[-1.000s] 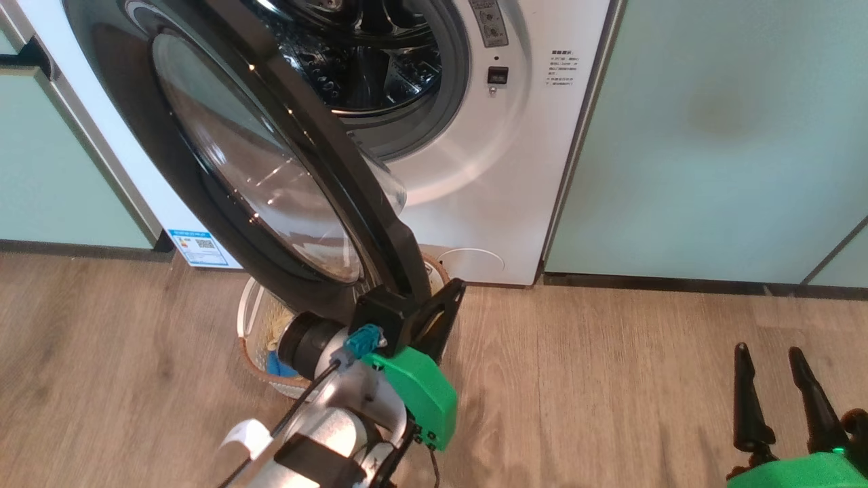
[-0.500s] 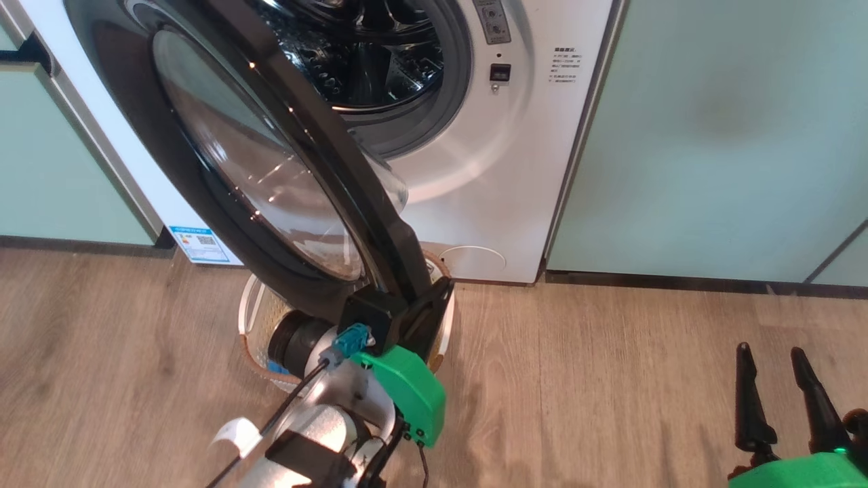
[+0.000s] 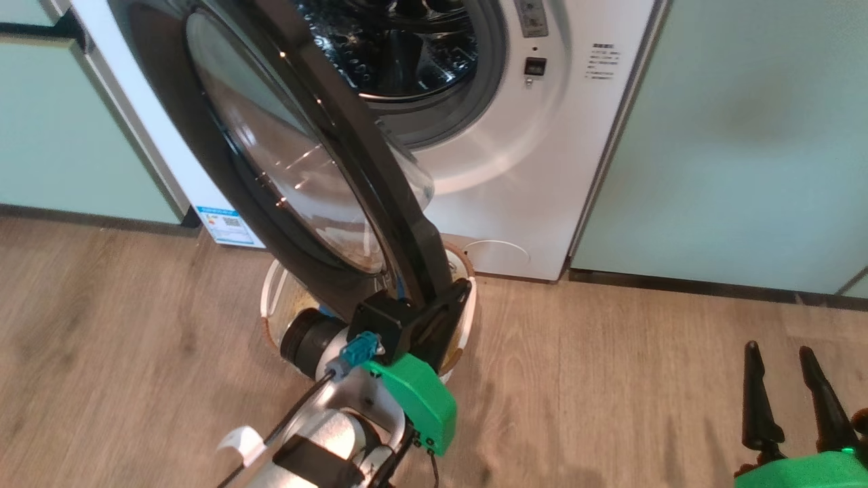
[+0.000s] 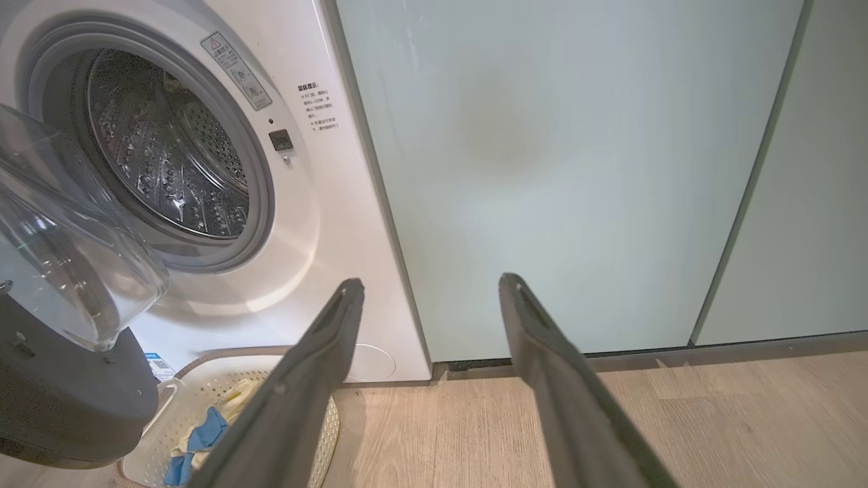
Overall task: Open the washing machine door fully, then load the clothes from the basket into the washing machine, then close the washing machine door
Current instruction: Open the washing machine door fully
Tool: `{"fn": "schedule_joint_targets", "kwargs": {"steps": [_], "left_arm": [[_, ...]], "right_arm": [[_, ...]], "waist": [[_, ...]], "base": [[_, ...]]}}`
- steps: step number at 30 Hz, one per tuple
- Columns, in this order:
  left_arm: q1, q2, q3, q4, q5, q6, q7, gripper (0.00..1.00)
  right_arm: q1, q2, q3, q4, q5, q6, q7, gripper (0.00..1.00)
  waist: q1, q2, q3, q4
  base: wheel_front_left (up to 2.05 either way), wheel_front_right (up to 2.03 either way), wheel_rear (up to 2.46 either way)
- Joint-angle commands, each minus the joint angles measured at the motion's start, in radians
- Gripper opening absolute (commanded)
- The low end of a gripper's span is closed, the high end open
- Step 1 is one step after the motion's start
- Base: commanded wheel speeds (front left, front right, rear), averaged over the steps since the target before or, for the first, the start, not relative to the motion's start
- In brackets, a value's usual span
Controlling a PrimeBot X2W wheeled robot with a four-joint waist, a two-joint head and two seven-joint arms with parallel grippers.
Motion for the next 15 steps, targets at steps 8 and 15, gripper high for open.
{"fn": "schedule_joint_targets", "kwargs": {"steps": [8, 15], "left_arm": [[-0.026, 0.032, 0.053, -0.044, 0.008, 0.022, -0.017, 0.00], [-0.019, 0.036, 0.052, -0.044, 0.006, 0.028, -0.017, 0.00]], "right_arm": [[-0.040, -0.014, 0.017, -0.028, -0.007, 0.000, -0.010, 1.00], [-0.041, -0.014, 0.023, -0.025, -0.007, 0.000, -0.010, 1.00]], "waist": [[0.0000, -0.0001, 0.010, 0.045], [0.0000, -0.0001, 0.003, 0.045]], "base": [[0.00, 0.00, 0.00], [0.00, 0.00, 0.00]]}}
